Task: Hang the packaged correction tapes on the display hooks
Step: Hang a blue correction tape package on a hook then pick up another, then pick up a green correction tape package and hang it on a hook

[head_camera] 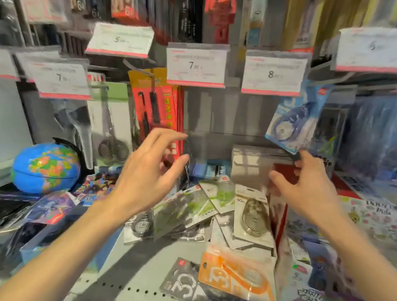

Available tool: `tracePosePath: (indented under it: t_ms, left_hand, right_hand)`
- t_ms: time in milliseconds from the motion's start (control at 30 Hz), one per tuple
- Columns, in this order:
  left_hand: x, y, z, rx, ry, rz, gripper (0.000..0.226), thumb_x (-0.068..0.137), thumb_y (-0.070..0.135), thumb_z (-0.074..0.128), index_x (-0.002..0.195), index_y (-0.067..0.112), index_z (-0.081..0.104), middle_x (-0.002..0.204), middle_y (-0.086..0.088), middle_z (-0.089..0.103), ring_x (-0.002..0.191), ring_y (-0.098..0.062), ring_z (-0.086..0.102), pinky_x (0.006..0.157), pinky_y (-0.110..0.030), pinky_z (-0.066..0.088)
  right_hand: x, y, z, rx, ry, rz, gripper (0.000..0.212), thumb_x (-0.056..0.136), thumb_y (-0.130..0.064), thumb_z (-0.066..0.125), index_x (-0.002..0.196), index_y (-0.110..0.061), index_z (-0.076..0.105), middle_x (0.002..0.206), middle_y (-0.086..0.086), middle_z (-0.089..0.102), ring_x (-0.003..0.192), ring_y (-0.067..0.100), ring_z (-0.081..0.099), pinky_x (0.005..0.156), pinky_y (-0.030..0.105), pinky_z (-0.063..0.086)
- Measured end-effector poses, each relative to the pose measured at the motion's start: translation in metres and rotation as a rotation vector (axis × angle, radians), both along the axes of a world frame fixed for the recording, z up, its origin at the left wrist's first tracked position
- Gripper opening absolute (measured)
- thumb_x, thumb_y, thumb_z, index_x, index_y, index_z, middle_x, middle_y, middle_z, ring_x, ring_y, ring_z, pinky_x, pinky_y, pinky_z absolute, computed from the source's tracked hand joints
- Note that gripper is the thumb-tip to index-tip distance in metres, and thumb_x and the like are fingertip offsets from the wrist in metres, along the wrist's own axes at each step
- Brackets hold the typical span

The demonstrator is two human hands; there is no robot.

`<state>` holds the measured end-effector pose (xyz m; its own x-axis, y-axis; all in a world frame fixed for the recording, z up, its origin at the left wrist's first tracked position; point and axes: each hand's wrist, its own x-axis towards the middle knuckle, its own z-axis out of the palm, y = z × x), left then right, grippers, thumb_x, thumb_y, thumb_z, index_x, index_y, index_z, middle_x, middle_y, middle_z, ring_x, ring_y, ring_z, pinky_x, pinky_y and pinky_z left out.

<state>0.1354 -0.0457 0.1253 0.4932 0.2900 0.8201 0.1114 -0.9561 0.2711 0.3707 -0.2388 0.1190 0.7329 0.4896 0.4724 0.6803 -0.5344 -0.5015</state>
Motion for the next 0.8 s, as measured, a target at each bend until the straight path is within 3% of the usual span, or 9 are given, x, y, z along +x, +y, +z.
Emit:
tracePosePath:
  t_ms: [133, 233, 300, 433, 600, 667, 733, 800]
  left_hand:
    - [-0.039, 0.046, -0.039, -0.064, 0.222, 0.06, 0.04, 0.094, 0.049, 0.051, 0.131, 0.032, 0.052, 0.125, 0.015, 0.048, 0.086, -0.011, 0.062, 0.078, -0.04, 0.056]
    - [-0.058, 0.071, -0.06, -0.069, 0.388, 0.091, 0.049, 0.093, 0.057, 0.037, 0.134, 0.033, 0.046, 0.125, 0.013, 0.045, 0.096, -0.017, 0.063, 0.081, -0.041, 0.054]
    - [-0.066, 0.083, -0.07, -0.093, 0.469, 0.097, 0.052, 0.092, 0.059, 0.033, 0.137, 0.034, 0.042, 0.129, 0.01, 0.045, 0.104, -0.023, 0.063, 0.085, -0.044, 0.053]
    - [-0.07, 0.092, -0.087, -0.121, 0.562, 0.065, 0.044, 0.1, 0.047, 0.048, 0.141, 0.032, 0.039, 0.131, 0.007, 0.043, 0.105, -0.025, 0.062, 0.086, -0.044, 0.05]
    - [-0.071, 0.089, -0.089, -0.186, 0.638, 0.047, 0.05, 0.1, 0.039, 0.05, 0.147, 0.031, 0.033, 0.137, 0.003, 0.041, 0.116, -0.03, 0.058, 0.092, -0.043, 0.049]
    - [-0.073, 0.088, -0.087, -0.2, 0.658, 0.039, 0.051, 0.1, 0.04, 0.049, 0.147, 0.032, 0.032, 0.138, 0.004, 0.04, 0.117, -0.029, 0.057, 0.093, -0.046, 0.05]
    - [-0.074, 0.087, -0.085, -0.215, 0.667, 0.046, 0.051, 0.101, 0.041, 0.049, 0.148, 0.032, 0.031, 0.138, 0.005, 0.04, 0.115, -0.028, 0.058, 0.093, -0.045, 0.049]
    - [-0.073, 0.085, -0.083, -0.235, 0.665, 0.045, 0.052, 0.1, 0.042, 0.05, 0.149, 0.033, 0.031, 0.136, 0.005, 0.042, 0.111, -0.026, 0.06, 0.095, -0.045, 0.049]
  right_hand:
    - [-0.026, 0.018, -0.013, -0.067, -0.245, -0.14, 0.065, 0.082, -0.038, 0.073, 0.129, 0.004, 0.054, 0.111, 0.027, 0.055, 0.104, 0.045, 0.055, 0.089, 0.049, 0.05]
    - [-0.056, 0.048, -0.027, -0.122, -0.335, -0.123, 0.044, 0.078, -0.03, 0.076, 0.107, 0.001, 0.065, 0.096, 0.025, 0.058, 0.087, 0.046, 0.057, 0.075, 0.052, 0.052]
    - [-0.08, 0.076, -0.036, -0.198, -0.354, -0.035, 0.037, 0.08, -0.032, 0.072, 0.105, -0.005, 0.068, 0.098, 0.02, 0.062, 0.09, 0.043, 0.059, 0.074, 0.047, 0.051]
    - [-0.116, 0.126, -0.057, -0.361, -0.057, 0.089, 0.032, 0.088, -0.044, 0.059, 0.106, -0.018, 0.067, 0.107, 0.006, 0.068, 0.104, 0.03, 0.064, 0.082, 0.036, 0.051]
    - [-0.128, 0.153, -0.066, -0.557, 0.12, 0.064, 0.041, 0.084, -0.047, 0.063, 0.108, -0.014, 0.065, 0.11, 0.012, 0.069, 0.104, 0.033, 0.064, 0.083, 0.037, 0.053]
    - [-0.127, 0.156, -0.067, -0.533, 0.182, 0.048, 0.036, 0.079, -0.041, 0.068, 0.101, -0.013, 0.067, 0.103, 0.01, 0.07, 0.097, 0.031, 0.065, 0.078, 0.035, 0.053]
    - [-0.123, 0.157, -0.069, -0.463, 0.3, 0.056, 0.027, 0.071, -0.032, 0.072, 0.084, -0.009, 0.065, 0.084, 0.009, 0.07, 0.078, 0.026, 0.066, 0.068, 0.034, 0.055]
    - [-0.121, 0.155, -0.069, -0.315, 0.477, 0.1, 0.02, 0.07, -0.018, 0.073, 0.074, 0.0, 0.066, 0.07, 0.014, 0.071, 0.062, 0.022, 0.065, 0.07, 0.045, 0.06]
